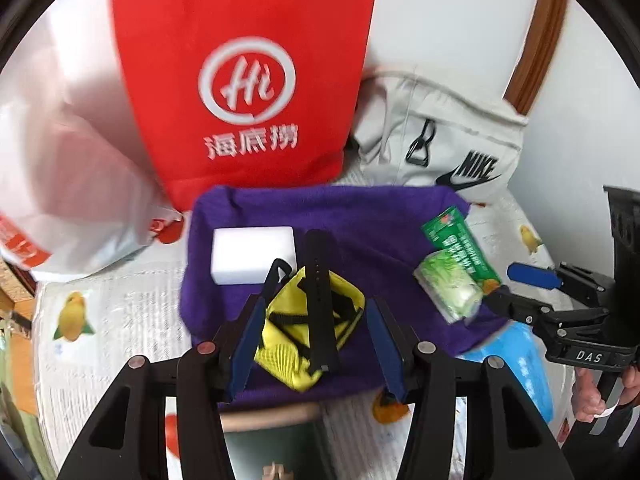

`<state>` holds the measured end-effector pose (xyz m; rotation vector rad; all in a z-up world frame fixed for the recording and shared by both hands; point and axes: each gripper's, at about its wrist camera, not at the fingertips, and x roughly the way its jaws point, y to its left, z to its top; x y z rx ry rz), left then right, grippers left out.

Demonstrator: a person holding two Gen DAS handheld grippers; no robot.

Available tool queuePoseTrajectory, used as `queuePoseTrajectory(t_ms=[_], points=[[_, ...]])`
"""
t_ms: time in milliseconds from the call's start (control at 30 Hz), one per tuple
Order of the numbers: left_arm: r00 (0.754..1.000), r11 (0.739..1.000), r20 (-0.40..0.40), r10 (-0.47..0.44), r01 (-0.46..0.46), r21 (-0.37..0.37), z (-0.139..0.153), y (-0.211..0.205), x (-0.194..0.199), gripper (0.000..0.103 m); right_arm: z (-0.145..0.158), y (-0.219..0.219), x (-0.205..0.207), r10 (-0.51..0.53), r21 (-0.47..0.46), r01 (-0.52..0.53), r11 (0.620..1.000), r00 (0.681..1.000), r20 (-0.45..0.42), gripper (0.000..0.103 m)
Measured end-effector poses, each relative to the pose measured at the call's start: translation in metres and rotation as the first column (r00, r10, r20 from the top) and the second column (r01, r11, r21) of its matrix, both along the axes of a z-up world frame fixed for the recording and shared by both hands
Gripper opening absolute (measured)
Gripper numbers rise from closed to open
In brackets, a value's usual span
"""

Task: Organize soft objects
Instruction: 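Open both grippers and withdraw them from the purple towel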

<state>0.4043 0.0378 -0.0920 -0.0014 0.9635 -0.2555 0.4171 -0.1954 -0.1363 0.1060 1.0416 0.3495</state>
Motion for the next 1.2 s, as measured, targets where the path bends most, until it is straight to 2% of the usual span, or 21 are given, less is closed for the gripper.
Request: queuePoseTrajectory(t_ms=[67, 200, 400, 633, 900, 1000, 1067, 1200], points=[[1.000, 1.000, 0.025, 0.011, -0.010, -0.012, 0.007, 0.004, -0.019, 0.051, 0.010, 0.002, -0.021, 0.015, -0.013, -0.014, 1.000, 0.999, 0.043, 0.065], [1.000, 0.999, 0.001, 0.021, -0.021, -0.029, 0.010, 0.013, -0.054, 0.051, 0.016, 0.013, -0.064, 0.056, -0.049, -0.051, 0.997, 0.994, 0.099, 0.065], [0.999, 0.999, 0.011, 0.036, -0.036, -0.027, 0.001, 0.023, -0.107, 0.056, -0.003, 0.034, -0.116, 0.097, -0.114, -0.086, 0.990, 0.991, 0.090, 0.063], [0.996, 0.994, -0.022, 0.083, -0.085, -0.066, -0.021, 0.051, -0.147, 0.056, -0.026, 0.062, -0.150, 0.118, -0.146, -0.107, 0.984, 0.990, 0.071, 0.060], [0.993, 0.988, -0.029, 0.112, -0.114, -0.100, -0.034, 0.082, -0.166, 0.056, -0.051, 0.101, -0.144, 0.133, -0.273, -0.109, 0.956, 0.988, 0.072, 0.057], [0.992, 0.986, -0.031, 0.121, -0.124, -0.109, -0.039, 0.090, -0.166, 0.056, -0.063, 0.112, -0.131, 0.118, -0.309, -0.095, 0.946, 0.991, 0.057, 0.049], [0.991, 0.986, -0.036, 0.127, -0.131, -0.108, -0.042, 0.095, -0.165, 0.056, -0.070, 0.117, -0.123, 0.108, -0.336, -0.086, 0.938, 0.993, 0.047, 0.035], [0.991, 0.984, -0.034, 0.127, -0.131, -0.120, -0.045, 0.104, -0.165, 0.056, -0.080, 0.118, -0.106, 0.065, -0.333, -0.056, 0.941, 0.998, 0.018, 0.032]])
